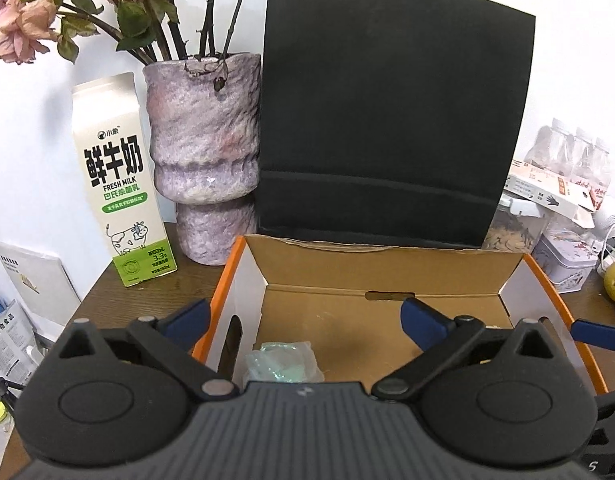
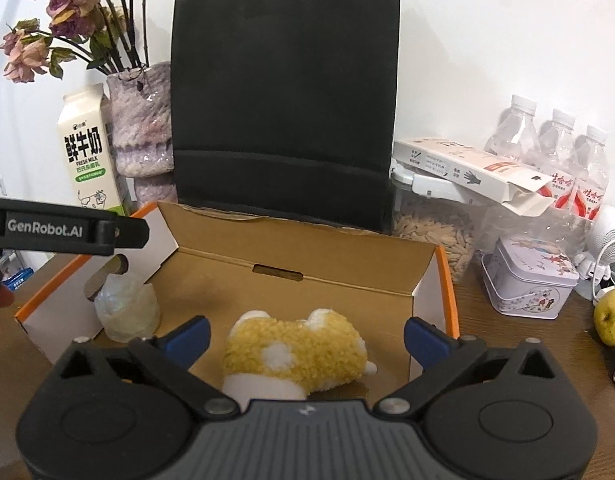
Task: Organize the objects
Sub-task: 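Lower both grippers into the red box and open to release both items, then withdraw both grippers from the box back toward the remaining objects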
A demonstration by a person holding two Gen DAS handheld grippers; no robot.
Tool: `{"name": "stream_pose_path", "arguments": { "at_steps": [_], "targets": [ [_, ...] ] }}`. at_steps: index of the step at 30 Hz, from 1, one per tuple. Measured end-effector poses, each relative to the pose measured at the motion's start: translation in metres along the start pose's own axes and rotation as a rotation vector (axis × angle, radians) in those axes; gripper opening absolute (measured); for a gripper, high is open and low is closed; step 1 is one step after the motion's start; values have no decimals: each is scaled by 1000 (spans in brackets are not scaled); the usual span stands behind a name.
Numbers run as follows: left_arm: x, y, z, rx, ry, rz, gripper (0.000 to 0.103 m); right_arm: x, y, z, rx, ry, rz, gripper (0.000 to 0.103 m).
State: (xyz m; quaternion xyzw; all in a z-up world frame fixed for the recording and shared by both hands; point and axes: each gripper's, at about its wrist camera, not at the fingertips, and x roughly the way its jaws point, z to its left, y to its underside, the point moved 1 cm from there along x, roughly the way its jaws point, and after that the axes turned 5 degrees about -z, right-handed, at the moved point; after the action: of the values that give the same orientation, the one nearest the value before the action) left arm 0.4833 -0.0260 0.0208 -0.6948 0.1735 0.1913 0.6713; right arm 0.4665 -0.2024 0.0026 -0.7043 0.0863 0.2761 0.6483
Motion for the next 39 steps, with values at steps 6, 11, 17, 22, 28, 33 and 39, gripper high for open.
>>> {"name": "stream_pose_path", "arguments": {
  "at_steps": [6, 11, 17, 22, 28, 33, 39],
  "targets": [
    [-17, -3, 0, -1, 2, -10, 103, -17, -2, 3, -2, -4, -13, 103],
    [-34, -3, 3, -6, 3, -15, 103, -37, -5, 6, -7, -7, -30, 103],
    [-57, -2, 3, -7, 8, -22, 103, -59, -4, 12, -10, -2, -45, 103],
    [-79, -1, 5, -7, 12, -38, 103, -80, -2, 16, -8, 2, -59, 103],
    [-105, 4, 10, -13, 17, -52, 103, -108, 2, 22, -15, 4, -74, 103],
    [-131, 11, 13, -16, 25, -64, 103, -134, 8, 29, -21, 6, -87, 103],
    [-160, 24, 19, -19, 35, -80, 103, -165, 20, 36, -27, 8, -106, 103]
  ]
}}
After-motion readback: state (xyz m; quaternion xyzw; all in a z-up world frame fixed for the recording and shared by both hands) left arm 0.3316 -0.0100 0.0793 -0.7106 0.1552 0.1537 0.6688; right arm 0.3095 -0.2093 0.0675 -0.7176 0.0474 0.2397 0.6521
